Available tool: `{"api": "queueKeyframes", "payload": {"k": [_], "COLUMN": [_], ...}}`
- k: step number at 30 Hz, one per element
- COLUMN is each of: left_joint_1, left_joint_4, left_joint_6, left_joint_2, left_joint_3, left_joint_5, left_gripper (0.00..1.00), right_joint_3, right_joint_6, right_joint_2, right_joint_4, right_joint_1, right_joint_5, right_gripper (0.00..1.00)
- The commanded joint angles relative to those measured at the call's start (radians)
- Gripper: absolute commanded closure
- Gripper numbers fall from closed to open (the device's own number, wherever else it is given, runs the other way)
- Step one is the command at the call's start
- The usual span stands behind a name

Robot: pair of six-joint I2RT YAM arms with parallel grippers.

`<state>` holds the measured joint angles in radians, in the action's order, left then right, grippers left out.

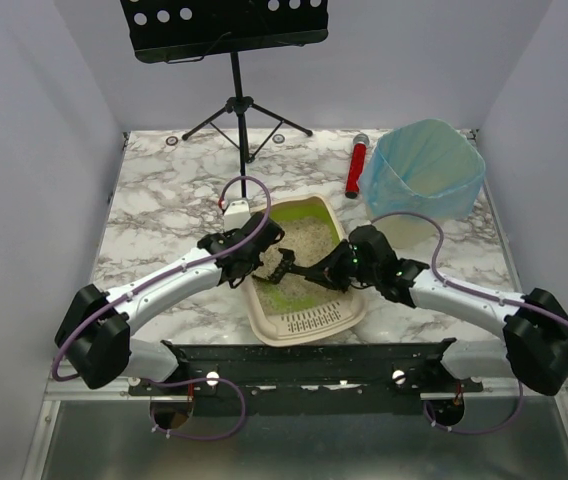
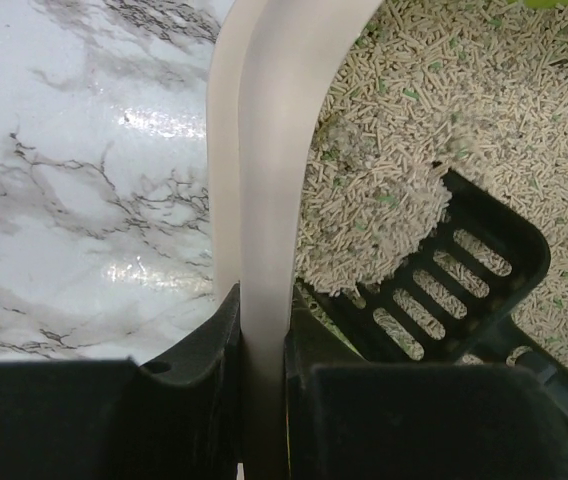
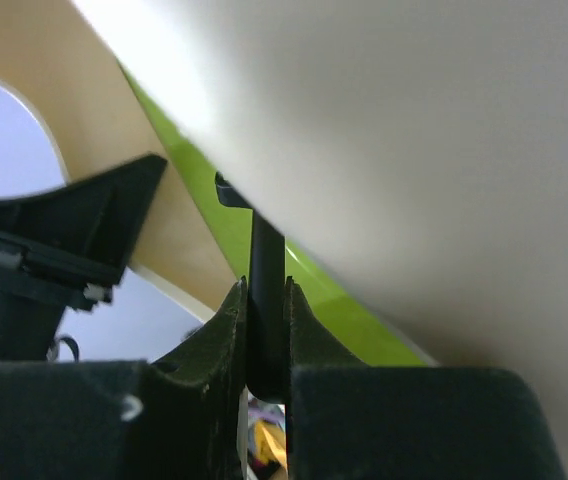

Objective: Clean the litter box

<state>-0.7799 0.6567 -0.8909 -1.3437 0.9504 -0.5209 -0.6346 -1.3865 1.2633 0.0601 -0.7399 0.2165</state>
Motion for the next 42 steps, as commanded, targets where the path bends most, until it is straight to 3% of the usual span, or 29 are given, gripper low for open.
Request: {"api": "queueKeyframes", "payload": {"k": [1,7,13,24,32,37,42], "left_joint_1": [-0.027,-0.030,-0.030,-0.030,-0.030,-0.028,-0.027], "left_joint_4": [-0.120,-0.120,-0.121,-0.138,-0.124,-0.092,-0.080], "left_joint_6": [-0.074,-0.066,-0.068,-0.040,-0.037,-0.057,-0.063], "left_joint_2": [-0.009,-0.014,-0.005,0.002,0.006,0.003,0.005], "left_joint_3": [0.016,0.017,0.013,0.011,0.016,0.028,0.031], "left_joint_5": [0.084,0.087,0.082,0.088,0.062,0.036,0.027], "left_gripper": [1.00,1.00,1.00,1.00,1.00,1.00,1.00], "right_joint_3": [-0.002,0.058,0.079,0.072,0.174,0.262,0.294], "right_joint_6": [-0.140,-0.203,-0.194,-0.134,-0.132,-0.077,-0.124], "right_joint_2": [0.183,0.242,0.217,0.366,0.292,0.280,0.292], "right_joint_4": [-0.192,-0.399,-0.339,-0.508,-0.595,-0.788,-0.809], "right_joint_1": [-0.052,-0.072,-0.084,-0.092,-0.096,-0.096,-0.096], "right_joint_5": [-0.123,-0.192,-0.308,-0.253,-0.295,-0.255,-0.249], "right_gripper": [0.99,0.99,0.99,0.99,0.99,0.99,0.99]}}
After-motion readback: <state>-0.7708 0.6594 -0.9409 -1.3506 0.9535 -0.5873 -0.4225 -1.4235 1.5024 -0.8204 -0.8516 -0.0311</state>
